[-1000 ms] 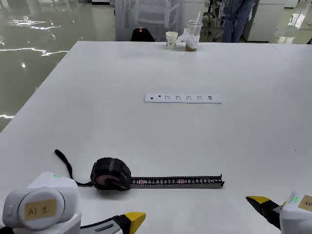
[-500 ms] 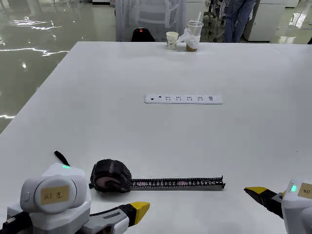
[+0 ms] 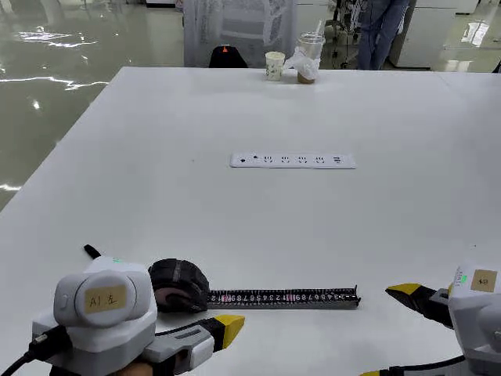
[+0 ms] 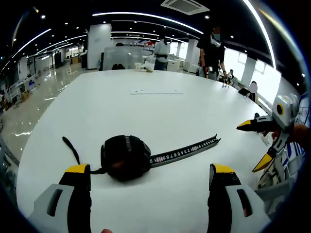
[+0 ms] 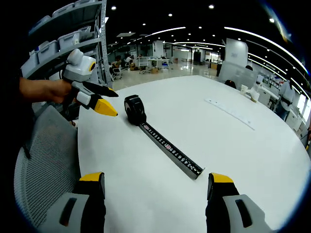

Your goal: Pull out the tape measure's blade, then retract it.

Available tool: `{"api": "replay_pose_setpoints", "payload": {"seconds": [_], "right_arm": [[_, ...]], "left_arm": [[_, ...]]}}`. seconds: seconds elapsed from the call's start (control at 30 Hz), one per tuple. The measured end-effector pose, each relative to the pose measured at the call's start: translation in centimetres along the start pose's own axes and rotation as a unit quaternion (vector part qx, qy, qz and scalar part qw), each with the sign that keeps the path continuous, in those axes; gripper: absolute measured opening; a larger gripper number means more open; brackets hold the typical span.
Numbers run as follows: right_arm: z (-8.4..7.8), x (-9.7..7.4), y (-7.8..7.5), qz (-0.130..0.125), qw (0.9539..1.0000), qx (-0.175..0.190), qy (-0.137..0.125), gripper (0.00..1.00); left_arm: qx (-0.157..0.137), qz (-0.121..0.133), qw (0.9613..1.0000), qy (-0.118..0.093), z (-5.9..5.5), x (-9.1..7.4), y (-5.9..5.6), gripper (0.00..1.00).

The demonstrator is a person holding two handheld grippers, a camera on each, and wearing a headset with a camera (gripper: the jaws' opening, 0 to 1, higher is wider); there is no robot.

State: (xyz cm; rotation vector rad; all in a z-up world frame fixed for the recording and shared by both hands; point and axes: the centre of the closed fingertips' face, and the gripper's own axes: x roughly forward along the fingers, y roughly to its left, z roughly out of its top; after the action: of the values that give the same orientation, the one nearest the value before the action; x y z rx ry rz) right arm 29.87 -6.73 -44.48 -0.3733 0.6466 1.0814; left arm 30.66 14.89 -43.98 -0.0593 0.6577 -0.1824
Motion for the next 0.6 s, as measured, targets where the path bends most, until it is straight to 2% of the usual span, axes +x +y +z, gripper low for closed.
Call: {"api": "replay_pose_setpoints", "payload": {"seconds": [0.6], "right_arm": [[-0.9, 1.0, -2.9, 0.037, 0.9971, -0.059, 0.030, 0.74]], "left_arm": [[-0.007, 0.018, 0.9998, 0.003, 0.4, 1.6, 1.1, 0.97]]}}
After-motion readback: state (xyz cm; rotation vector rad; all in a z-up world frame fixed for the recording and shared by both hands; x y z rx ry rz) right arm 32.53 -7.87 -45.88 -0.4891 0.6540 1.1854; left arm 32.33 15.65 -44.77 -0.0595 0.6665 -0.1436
